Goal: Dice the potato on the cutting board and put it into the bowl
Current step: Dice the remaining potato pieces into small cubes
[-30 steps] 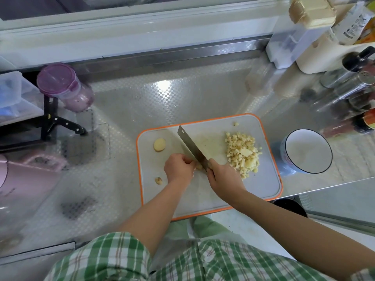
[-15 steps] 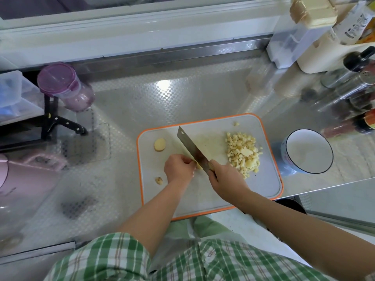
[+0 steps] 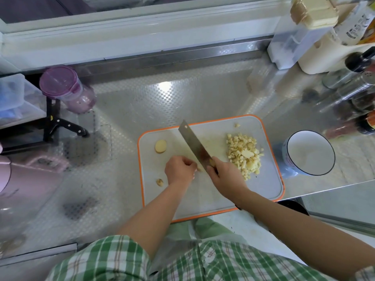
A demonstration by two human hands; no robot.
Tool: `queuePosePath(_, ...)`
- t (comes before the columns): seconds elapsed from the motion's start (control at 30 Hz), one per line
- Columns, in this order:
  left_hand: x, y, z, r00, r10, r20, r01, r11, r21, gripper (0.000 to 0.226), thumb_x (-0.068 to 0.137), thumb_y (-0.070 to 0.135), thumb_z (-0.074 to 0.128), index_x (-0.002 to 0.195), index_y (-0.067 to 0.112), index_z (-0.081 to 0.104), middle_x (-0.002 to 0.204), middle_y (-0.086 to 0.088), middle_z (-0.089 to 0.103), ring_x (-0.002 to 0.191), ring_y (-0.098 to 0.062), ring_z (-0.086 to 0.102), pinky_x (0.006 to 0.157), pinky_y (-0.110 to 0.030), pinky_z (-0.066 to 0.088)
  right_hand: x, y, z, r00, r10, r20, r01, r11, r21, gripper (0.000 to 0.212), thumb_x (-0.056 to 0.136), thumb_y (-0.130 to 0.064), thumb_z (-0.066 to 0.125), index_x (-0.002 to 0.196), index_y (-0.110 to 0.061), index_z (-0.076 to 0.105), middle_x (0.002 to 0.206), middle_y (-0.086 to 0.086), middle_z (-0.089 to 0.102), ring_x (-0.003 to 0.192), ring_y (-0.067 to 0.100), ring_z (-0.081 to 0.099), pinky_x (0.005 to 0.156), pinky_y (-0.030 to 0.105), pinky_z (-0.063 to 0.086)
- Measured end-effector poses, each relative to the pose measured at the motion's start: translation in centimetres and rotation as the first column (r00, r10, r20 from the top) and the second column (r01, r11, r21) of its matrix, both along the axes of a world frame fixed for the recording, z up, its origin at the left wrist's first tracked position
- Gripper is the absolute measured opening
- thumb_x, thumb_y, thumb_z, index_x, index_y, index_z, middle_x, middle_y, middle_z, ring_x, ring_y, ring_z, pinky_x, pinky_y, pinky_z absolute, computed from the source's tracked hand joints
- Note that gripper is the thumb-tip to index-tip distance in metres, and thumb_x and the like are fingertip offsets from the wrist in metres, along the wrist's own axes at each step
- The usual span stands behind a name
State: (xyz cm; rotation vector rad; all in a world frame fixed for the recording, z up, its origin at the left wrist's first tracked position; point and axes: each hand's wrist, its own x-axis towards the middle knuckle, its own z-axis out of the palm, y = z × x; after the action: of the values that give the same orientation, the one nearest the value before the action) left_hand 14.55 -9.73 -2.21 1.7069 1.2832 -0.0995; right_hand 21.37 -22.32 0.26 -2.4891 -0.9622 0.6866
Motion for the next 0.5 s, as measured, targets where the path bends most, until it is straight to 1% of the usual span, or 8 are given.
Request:
queuePosePath(0.07, -0.1, 0.2, 0.0, 0.996, -0.088, -0.025, 0.090, 0.992, 0.094, 0.013, 0.076, 0.022, 0.068, 0.065, 0.016, 0.071, 0.062, 0.003, 0.070, 0.064, -0.014, 0.068, 0.072, -0.030, 0.056, 0.8, 0.0, 0.6, 0.996, -0.084, -0.020, 0.085, 0.992, 0.091, 0.018, 0.097, -0.021, 0.049, 0.082, -0.016, 0.043, 0.051, -0.004, 0.039, 0.047, 0.021, 0.041, 0.044, 0.033, 0.026)
queuePosePath(0.13, -0.3, 0.3, 0.1, 0.975, -0.220, -0.019, 0.218, 0.948, 0.233, 0.005, 0.077, 0.021, 0.068, 0.080, 0.018, 0.068, 0.078, 0.006, 0.068, 0.075, -0.014, 0.062, 0.072, -0.024, 0.047, 1.8, -0.2, 1.2, 0.992, -0.122, -0.021, 0.123, 0.986, 0.109, 0.018, 0.097, -0.021, 0.050, 0.082, -0.017, 0.043, 0.050, -0.005, 0.038, 0.046, 0.017, 0.038, 0.045, 0.032, 0.028)
queuePosePath(0.17, -0.5, 0.5, 0.1, 0.951, -0.310, 0.000, 0.296, 0.906, 0.303, 0.013, 0.075, 0.018, 0.069, 0.088, 0.019, 0.066, 0.085, 0.004, 0.065, 0.080, -0.015, 0.060, 0.071, -0.025, 0.044, 2.1, -0.5, 1.3, 0.991, -0.131, -0.019, 0.132, 0.986, 0.104, 0.018, 0.097, -0.020, 0.051, 0.082, -0.017, 0.043, 0.050, -0.005, 0.039, 0.047, 0.016, 0.038, 0.046, 0.032, 0.029)
queuePosePath(0.23, -0.7, 0.7, -0.1, 0.853, -0.521, -0.023, 0.483, 0.772, 0.414, 0.030, 0.071, 0.013, 0.072, 0.099, 0.020, 0.063, 0.096, -0.001, 0.056, 0.087, -0.019, 0.056, 0.069, -0.029, 0.045, 2.7, -1.2, 1.3, 0.989, -0.144, -0.027, 0.146, 0.985, 0.093, 0.017, 0.096, -0.018, 0.051, 0.081, -0.014, 0.045, 0.051, -0.002, 0.040, 0.048, 0.017, 0.039, 0.047, 0.034, 0.027)
queuePosePath(0.3, -0.7, 0.9, -0.2, 0.768, -0.636, -0.079, 0.588, 0.650, 0.480, 0.030, 0.070, 0.011, 0.070, 0.098, 0.019, 0.063, 0.098, -0.003, 0.050, 0.090, -0.021, 0.054, 0.062, -0.028, 0.042, 2.7, -1.9, 1.1, 0.987, -0.154, -0.044, 0.157, 0.984, 0.089, 0.016, 0.095, -0.017, 0.051, 0.081, -0.009, 0.050, 0.052, 0.004, 0.044, 0.049, 0.023, 0.043, 0.049, 0.035, 0.029)
queuePosePath(0.37, -0.6, 0.9, -0.1, 0.751, -0.649, -0.117, 0.606, 0.609, 0.512, 0.018, 0.075, 0.012, 0.067, 0.092, 0.017, 0.065, 0.095, -0.004, 0.052, 0.089, -0.024, 0.055, 0.060, -0.027, 0.037, 2.5, -2.5, 0.9, 0.987, -0.150, -0.051, 0.154, 0.985, 0.078, 0.019, 0.095, -0.017, 0.051, 0.078, -0.008, 0.050, 0.053, 0.006, 0.047, 0.050, 0.024, 0.046, 0.050, 0.037, 0.033)
queuePosePath(0.43, -0.6, 0.9, 0.0, 0.777, -0.606, -0.169, 0.594, 0.617, 0.516, 0.011, 0.080, 0.016, 0.065, 0.091, 0.018, 0.065, 0.094, -0.003, 0.054, 0.092, -0.023, 0.055, 0.063, -0.029, 0.039, 2.2, -2.7, 0.7, 0.989, -0.136, -0.062, 0.140, 0.989, 0.050, 0.020, 0.095, -0.018, 0.051, 0.077, -0.010, 0.049, 0.053, 0.003, 0.046, 0.050, 0.021, 0.045, 0.049, 0.037, 0.035)
queuePosePath(0.5, -0.7, 1.0, -0.1, 0.789, -0.577, -0.212, 0.595, 0.631, 0.498, 0.010, 0.083, 0.022, 0.064, 0.093, 0.020, 0.065, 0.095, -0.002, 0.056, 0.095, -0.022, 0.055, 0.066, -0.029, 0.040, 1.9, -2.8, 0.5, 0.991, -0.120, -0.060, 0.123, 0.992, 0.035, 0.021, 0.095, -0.020, 0.051, 0.077, -0.009, 0.049, 0.052, 0.002, 0.043, 0.048, 0.019, 0.042, 0.048, 0.036, 0.033)
